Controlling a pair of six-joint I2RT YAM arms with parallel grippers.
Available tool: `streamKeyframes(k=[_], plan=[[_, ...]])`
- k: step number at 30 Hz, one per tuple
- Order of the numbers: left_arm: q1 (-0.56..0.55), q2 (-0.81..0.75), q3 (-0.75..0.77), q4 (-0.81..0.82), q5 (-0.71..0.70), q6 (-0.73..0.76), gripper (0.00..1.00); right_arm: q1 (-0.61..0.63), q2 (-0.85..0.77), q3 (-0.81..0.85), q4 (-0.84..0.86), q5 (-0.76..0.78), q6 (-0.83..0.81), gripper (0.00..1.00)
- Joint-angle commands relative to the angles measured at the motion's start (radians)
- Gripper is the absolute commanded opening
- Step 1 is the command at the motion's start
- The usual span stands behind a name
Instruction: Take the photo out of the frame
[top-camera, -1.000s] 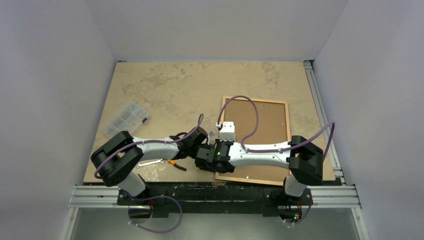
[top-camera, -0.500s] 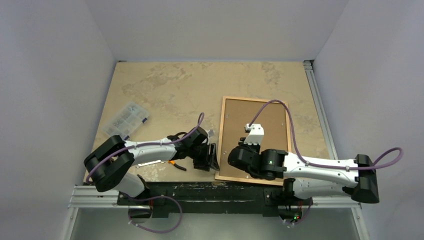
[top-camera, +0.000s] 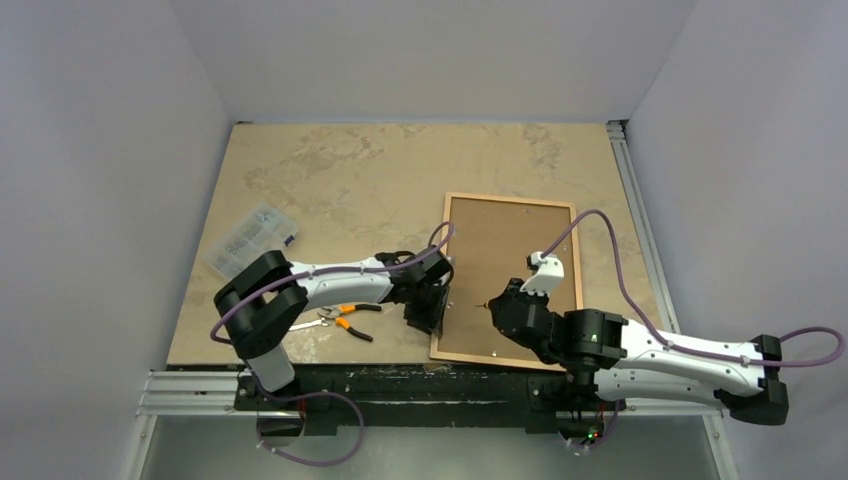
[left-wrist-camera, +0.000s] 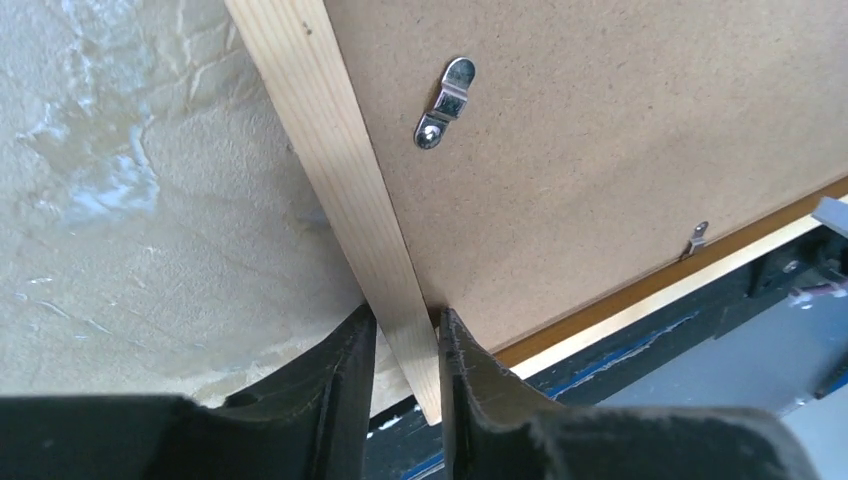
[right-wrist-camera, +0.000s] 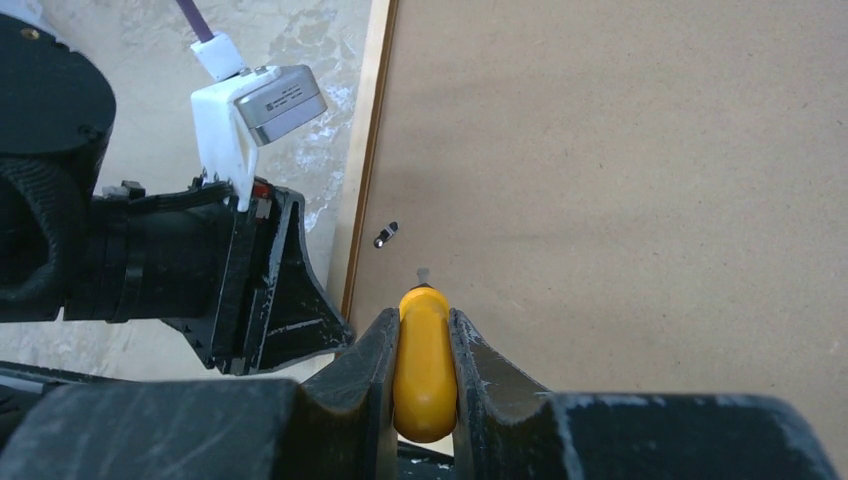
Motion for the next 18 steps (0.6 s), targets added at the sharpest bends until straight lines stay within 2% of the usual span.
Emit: streamKeyframes(k=[1,5,7,11,15,17,18], plan=[[0.003,0.096,0.109,-0.176,-0.142,0.14,0.23,-0.001,-0.03,-0.01,-0.021,0.03,0.036,0.0],[0.035,0.173,0.225,-0.27,-0.179,0.231,0.07,-0.001,-0.037,0.011,-0.046,0.033,0.02,0.0],[0.072,0.206,0.295,-0.324,-0.172,0.288,0.04,-0.001,-0.04,0.016,-0.067,0.035,0.03,0.0],[0.155,0.264,0.422,-0.431,-0.245,0.394,0.03,-0.001,-0.063,0.015,-0.101,0.025,0.042,0.0],[0.245,0.331,0.551,-0.491,-0.276,0.407,0.03,-0.001,-0.098,-0.017,-0.096,0.031,0.052,0.0],[0.283,0.35,0.605,-0.509,-0.234,0.404,0.1,-0.001,-0.106,-0.02,-0.083,0.026,0.048,0.0],[0.297,0.342,0.611,-0.497,-0.216,0.398,0.18,0.0,-0.107,-0.019,-0.075,0.021,0.041,0.0]])
